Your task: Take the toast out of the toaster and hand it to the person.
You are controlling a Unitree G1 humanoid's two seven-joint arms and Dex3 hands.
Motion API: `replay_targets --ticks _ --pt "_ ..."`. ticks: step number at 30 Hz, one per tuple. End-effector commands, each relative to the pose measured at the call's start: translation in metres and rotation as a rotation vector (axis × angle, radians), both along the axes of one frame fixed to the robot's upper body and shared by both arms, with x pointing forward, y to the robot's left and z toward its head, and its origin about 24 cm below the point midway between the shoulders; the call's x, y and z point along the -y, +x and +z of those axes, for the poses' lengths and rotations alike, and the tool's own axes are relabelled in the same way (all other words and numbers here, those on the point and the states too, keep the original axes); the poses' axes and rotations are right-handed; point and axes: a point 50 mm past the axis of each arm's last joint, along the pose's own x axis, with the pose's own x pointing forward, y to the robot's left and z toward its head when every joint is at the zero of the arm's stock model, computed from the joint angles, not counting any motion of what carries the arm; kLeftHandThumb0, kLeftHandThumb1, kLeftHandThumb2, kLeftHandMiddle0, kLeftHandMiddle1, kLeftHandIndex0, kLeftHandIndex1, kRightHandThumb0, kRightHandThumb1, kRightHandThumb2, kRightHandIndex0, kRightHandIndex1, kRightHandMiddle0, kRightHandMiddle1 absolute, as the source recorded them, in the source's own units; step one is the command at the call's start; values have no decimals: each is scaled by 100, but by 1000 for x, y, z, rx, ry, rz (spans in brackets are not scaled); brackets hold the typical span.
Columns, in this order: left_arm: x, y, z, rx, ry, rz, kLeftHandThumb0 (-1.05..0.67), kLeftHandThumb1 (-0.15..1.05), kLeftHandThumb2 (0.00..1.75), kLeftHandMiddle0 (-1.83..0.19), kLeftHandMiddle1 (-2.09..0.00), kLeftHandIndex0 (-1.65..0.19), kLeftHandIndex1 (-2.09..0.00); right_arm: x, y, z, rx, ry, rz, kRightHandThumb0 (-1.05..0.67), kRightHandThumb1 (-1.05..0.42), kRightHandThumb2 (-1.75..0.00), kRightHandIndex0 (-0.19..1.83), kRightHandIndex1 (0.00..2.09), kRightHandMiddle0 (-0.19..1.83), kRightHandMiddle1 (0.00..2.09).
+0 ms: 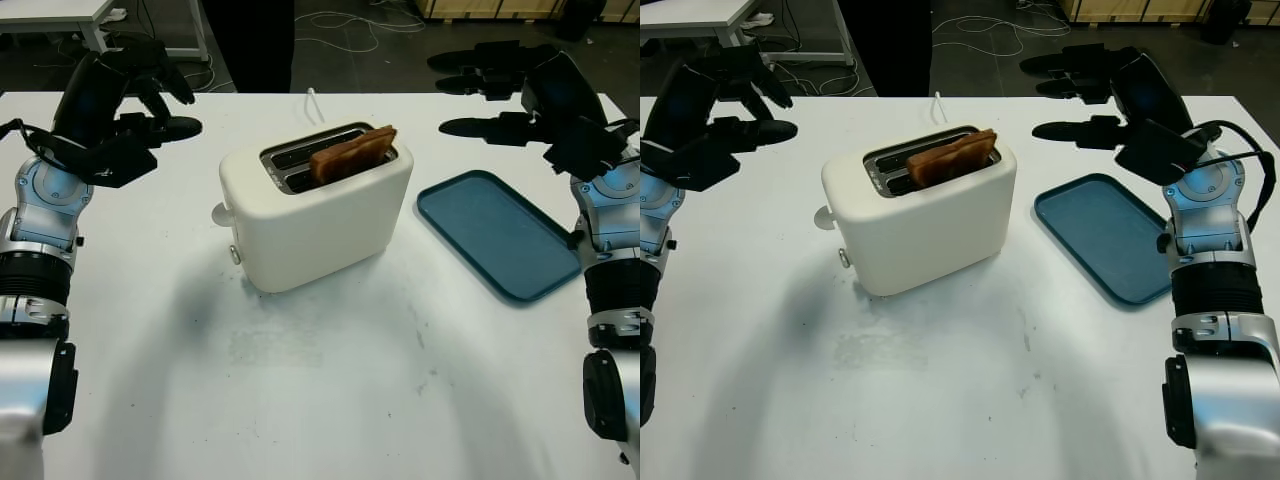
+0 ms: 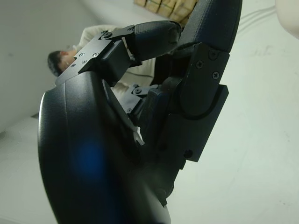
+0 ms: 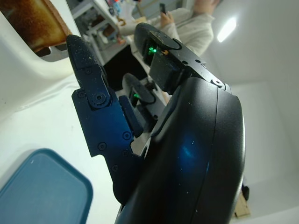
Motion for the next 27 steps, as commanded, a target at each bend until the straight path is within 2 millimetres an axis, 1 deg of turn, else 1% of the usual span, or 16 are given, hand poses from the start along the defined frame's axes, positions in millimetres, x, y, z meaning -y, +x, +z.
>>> replay_targets --ticks 1,5,10,13,17,22,27 --pt "-2 -1 1 5 0 3 -105 92 5 -84 -129 -66 -135 -1 -1 0 -4 -8 4 -53 -77 0 86 0 80 0" --pt "-1 -1 1 -6 -2 3 -105 91 4 -84 -130 -66 -135 -4 0 6 17 -29 15 -51 -77 0 85 0 79 0" --pt "-1 -1 1 2 5 0 -105 92 3 -84 -130 -65 -135 -16 2 23 54 -82 33 -51 -76 0 84 0 79 0" --pt "-1 0 1 -5 3 0 -105 92 3 -84 -130 -65 -135 -29 4 34 85 -133 64 -56 -76 0 86 1 79 1" --pt "0 0 1 -4 0 1 -105 92 3 -84 -130 -66 -134 -55 6 46 118 -197 121 -62 -72 0 90 4 84 3" --pt "0 -1 0 1 -6 -2 -105 92 3 -85 -129 -66 -134 -80 7 51 172 -322 150 -64 -68 0 92 6 85 4" --pt "-1 -1 0 8 -5 3 -105 92 5 -85 -129 -66 -134 -97 10 52 180 -364 185 -63 -62 0 93 9 88 5"
